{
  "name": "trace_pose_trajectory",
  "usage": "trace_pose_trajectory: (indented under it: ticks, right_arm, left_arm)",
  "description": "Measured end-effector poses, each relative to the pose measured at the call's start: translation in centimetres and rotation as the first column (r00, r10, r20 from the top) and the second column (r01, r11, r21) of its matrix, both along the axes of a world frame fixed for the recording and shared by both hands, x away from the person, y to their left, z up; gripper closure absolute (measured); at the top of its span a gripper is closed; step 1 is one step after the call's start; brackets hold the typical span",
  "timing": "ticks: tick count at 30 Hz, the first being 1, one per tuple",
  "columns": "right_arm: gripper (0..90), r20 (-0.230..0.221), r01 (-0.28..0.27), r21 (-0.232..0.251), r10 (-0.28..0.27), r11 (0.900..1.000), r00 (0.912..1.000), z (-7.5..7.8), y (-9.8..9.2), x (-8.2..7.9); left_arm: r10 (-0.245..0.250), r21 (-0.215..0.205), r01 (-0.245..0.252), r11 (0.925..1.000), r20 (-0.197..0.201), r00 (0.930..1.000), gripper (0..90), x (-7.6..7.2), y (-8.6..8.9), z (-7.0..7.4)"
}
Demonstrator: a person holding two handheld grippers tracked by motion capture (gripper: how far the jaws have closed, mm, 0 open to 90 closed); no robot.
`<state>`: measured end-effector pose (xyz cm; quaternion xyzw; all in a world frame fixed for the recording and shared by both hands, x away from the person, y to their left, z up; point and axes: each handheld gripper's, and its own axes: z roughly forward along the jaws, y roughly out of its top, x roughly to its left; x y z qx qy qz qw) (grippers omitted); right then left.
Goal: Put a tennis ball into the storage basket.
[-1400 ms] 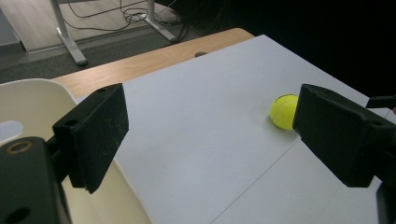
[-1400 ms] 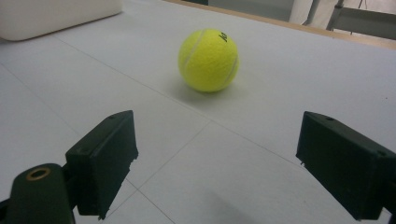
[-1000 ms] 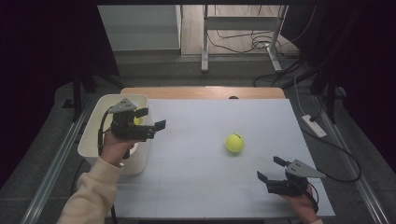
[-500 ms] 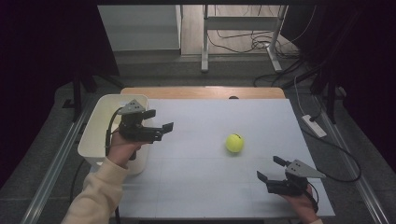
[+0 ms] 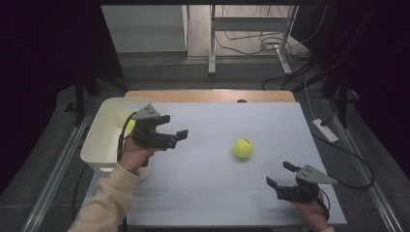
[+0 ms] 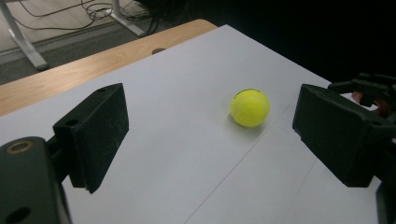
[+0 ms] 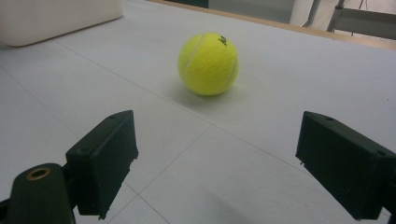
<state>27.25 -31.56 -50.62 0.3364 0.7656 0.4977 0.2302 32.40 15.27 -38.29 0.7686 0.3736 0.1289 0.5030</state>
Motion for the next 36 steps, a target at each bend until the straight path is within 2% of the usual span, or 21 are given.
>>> trace_pose_trajectory:
  ticks: [12,19,24,36]
  right_arm:
    - [12.3,-0.007,0.006,-0.001,-0.006,1.0,1.0,-0.1,0.2,0.1]
    - [12.4,-0.01,-0.008,0.002,0.008,1.0,0.9999,-0.2,0.6,0.3]
    - [12.5,-0.015,-0.005,0.007,0.005,1.0,0.9999,-0.2,0.5,0.2]
    - [12.5,-0.015,-0.009,0.004,0.01,1.0,0.9998,-0.3,0.4,0.3]
  left_arm:
    - [-0.04,0.0,0.04,0.9992,0.0,0.9992,11.8,-0.2,-1.7,-0.1]
    - [-0.057,0.036,0.057,0.9977,0.006,0.9984,11.6,-0.3,-2.8,-0.3]
    - [-0.063,0.029,0.063,0.9976,-0.001,0.998,11.6,-0.1,-3.4,-0.6]
    - [-0.105,0.046,0.106,0.9933,-0.015,0.9943,11.4,0.5,-5.6,-1.5]
